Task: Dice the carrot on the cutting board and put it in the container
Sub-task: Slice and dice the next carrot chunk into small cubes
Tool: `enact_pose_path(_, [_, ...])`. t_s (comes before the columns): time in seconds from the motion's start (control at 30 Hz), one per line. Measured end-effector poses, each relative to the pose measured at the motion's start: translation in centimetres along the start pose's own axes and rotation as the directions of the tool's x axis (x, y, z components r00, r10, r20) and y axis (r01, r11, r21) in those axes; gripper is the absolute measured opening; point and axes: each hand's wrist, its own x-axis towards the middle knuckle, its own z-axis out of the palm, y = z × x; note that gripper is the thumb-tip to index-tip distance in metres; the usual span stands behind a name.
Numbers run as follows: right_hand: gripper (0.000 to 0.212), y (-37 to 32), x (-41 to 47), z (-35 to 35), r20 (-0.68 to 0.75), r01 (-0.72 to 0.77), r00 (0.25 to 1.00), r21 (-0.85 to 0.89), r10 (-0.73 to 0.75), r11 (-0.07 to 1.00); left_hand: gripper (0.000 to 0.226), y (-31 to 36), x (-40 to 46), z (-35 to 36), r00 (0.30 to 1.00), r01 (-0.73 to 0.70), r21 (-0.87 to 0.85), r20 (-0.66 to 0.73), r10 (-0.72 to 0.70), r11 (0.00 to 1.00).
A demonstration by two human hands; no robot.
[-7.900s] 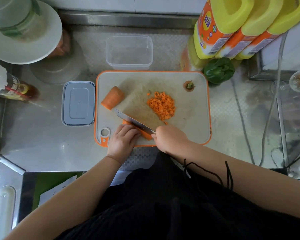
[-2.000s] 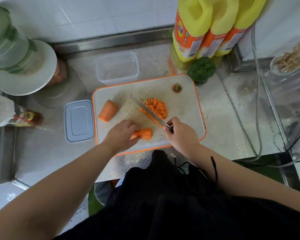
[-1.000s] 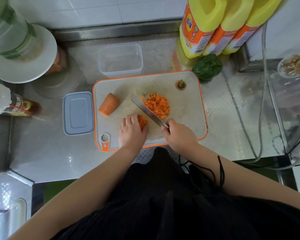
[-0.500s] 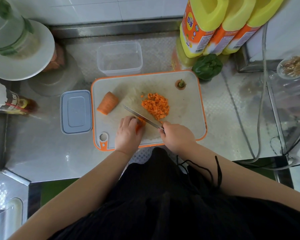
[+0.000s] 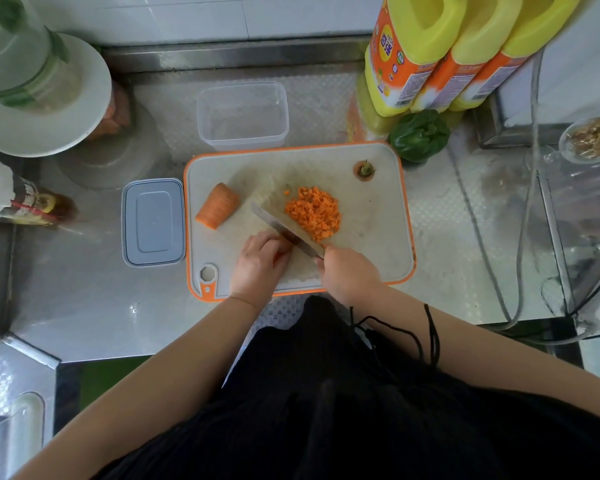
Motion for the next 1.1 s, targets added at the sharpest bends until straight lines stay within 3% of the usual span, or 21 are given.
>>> enact_pose_path(0.17, [0.036,1.0,0.3,-1.6,0.019,-0.024,1.0,0.122,0.022,0.992,0.013,0.3,-0.5,-0.1,1.0,0.013,0.029,0.014,-0.014,0.999])
enact_pose_path(0.27, [0.031,0.9,-0.7,-1.4,-0.026,0.02,1.0,0.074,-0.018,0.997,0.01,0.3,-0.6,-0.6,1.0,-0.005,0.043,0.023,0.004,0.999])
enact_pose_path(0.47, [0.029,0.4,-2.3,-0.7,-0.065,0.093,0.993,-0.049,-0.096,0.994,0.027,0.2,-0.4,-0.3,0.999,-0.037,0.061,0.036,0.034,0.997])
enact_pose_path(0.73, [0.015,-0.4,-1.1,-1.0,0.019,0.01,1.0,-0.127,-0.007,0.992,0.028,-0.2,-0.3,-0.2,1.0,-0.006,0.019,0.022,0.006,1.0])
enact_pose_path(0.9, [0.028,-0.4,-0.8,0.1,0.014,0.022,1.0,-0.047,-0.021,0.999,0.028,-0.2,-0.3,-0.1,0.999,-0.042,0.011,0.009,0.042,0.999])
enact_pose_path(1.1, [0.037,1.3,0.2,-1.4,0.077,-0.038,0.997,0.169,0.026,0.985,0.021,-0.2,-0.6,-0.3,0.998,-0.054,0.024,0.04,0.053,0.998])
